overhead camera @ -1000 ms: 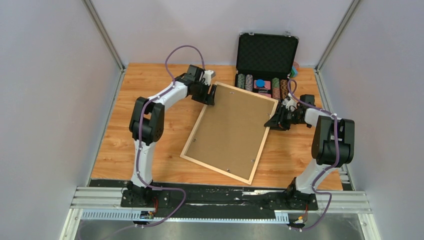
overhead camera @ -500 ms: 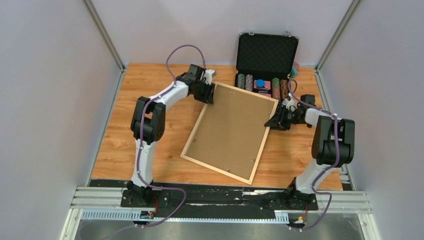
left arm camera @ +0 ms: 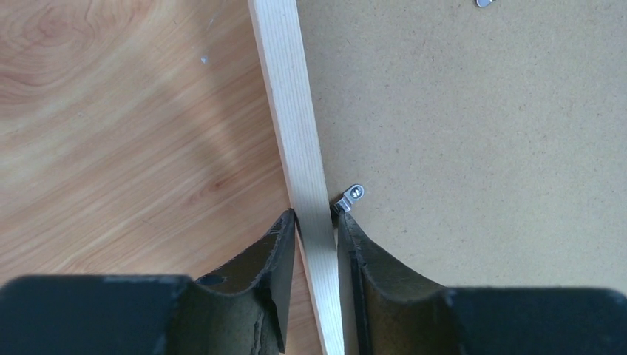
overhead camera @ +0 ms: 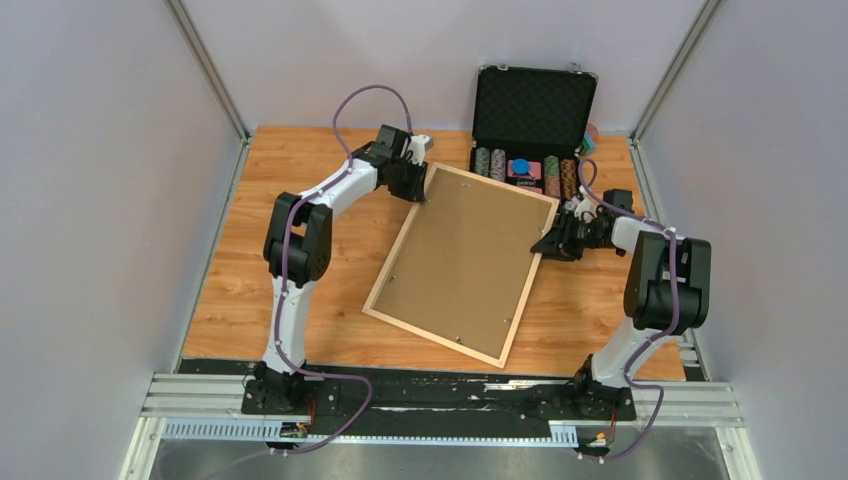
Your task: Put the photo into the frame
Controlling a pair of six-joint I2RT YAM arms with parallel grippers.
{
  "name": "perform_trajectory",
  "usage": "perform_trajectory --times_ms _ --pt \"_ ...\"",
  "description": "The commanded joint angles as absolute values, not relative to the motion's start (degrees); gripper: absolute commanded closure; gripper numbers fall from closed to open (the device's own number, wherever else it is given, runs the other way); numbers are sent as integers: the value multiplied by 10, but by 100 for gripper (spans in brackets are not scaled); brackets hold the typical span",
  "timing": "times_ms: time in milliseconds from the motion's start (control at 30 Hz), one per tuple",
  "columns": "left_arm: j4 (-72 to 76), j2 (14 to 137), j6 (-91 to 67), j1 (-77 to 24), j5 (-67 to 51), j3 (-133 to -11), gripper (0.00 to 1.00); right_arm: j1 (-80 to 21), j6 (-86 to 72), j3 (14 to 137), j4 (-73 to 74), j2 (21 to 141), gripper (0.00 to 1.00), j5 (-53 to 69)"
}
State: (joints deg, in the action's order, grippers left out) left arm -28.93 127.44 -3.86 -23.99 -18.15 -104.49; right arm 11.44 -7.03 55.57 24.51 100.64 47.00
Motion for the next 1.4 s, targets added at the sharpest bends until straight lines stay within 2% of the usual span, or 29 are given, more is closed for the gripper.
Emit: perform_trajectory --times_ms 0,167,333,433,600,733,867,1367 --pt "-275 1286 -22 -243 -182 -1068 68 117 -51 572 217 986 96 493" --pt "-275 1286 -23 -243 -189 -1074 82 118 -51 572 218 986 96 494" --pt "-276 1282 -25 -243 -193 -1076 84 118 -51 572 218 987 96 495" --pt "-277 1277 -30 -241 -194 -1075 78 119 -50 573 218 988 96 495" --pt "-287 1268 -59 -231 -220 -1074 45 119 -50 572 218 988 96 497" --pt "-306 1253 -66 -222 -244 -1065 30 120 -50 572 218 987 97 498" --pt "-312 1212 -55 -216 -254 -1013 26 122 -51 571 217 985 96 500" --pt "-359 1002 76 -216 -232 -740 25 125 -47 573 217 978 97 504"
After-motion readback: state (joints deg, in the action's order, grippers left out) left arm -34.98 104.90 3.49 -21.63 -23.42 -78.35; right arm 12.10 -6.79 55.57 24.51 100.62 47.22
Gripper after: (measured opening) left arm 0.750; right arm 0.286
